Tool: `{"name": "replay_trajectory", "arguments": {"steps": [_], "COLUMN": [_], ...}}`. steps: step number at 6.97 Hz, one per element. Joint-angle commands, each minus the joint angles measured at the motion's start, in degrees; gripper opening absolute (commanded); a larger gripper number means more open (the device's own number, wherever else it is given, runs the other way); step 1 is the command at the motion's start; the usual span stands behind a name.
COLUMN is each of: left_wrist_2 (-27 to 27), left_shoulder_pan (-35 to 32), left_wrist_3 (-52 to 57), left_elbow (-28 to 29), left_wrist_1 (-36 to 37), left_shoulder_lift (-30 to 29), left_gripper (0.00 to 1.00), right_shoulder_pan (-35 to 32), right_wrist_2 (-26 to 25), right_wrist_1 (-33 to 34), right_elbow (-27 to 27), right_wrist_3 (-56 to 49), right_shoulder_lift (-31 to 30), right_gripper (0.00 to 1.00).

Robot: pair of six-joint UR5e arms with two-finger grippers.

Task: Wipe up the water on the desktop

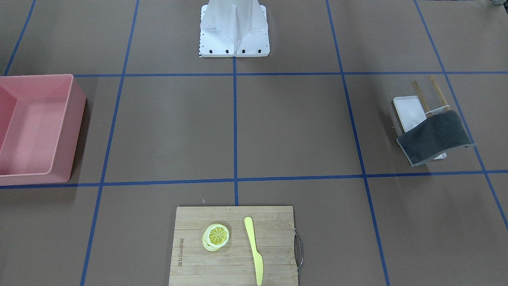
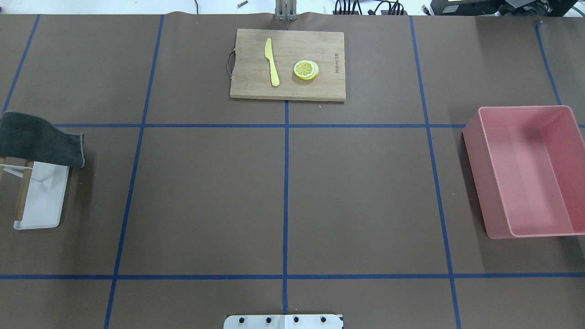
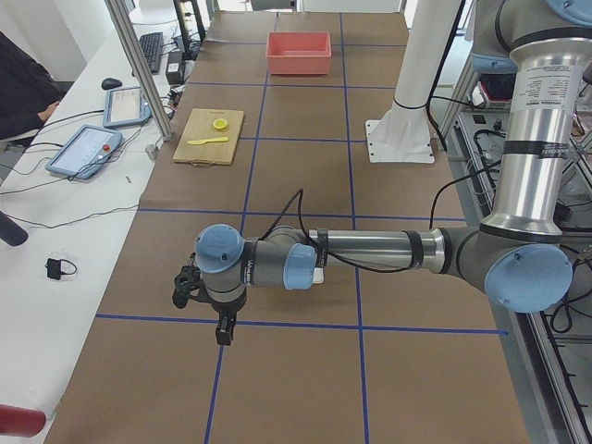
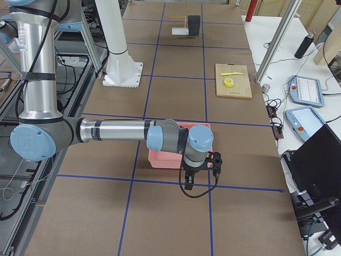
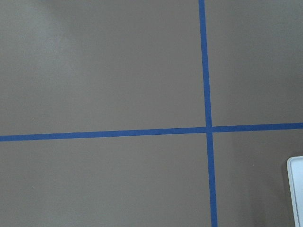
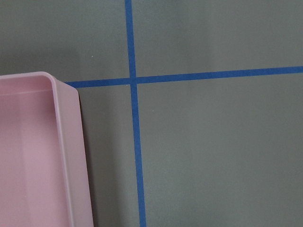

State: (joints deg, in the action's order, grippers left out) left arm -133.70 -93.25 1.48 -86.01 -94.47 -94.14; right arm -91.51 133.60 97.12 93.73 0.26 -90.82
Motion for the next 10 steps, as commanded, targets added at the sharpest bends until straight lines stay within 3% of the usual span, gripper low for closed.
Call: {"name": "replay_trajectory", "arguments": {"steps": [1,10], "left_wrist_2": [-0.2,0.2], "left_shoulder_pan": [0.0,-0.1], "left_wrist_3": [0.1,-0.1], "left_elbow": [0.0,-1.4], "left_wrist_1": [-0.5,-0.4], "left_shoulder_lift": [0.4,0.7], "left_gripper": [0.99,0.99], "right_shoulder_pan": [0.0,-0.5], "right_wrist_2": [0.1,-0.1], "right_wrist_1": [0.0,-0.2], "right_elbow": [0.0,0.8], "right_wrist_3": [0.1,-0.1], "right_shoulder_lift": [0.0,0.4], "right_gripper": [1.0,1.0]}}
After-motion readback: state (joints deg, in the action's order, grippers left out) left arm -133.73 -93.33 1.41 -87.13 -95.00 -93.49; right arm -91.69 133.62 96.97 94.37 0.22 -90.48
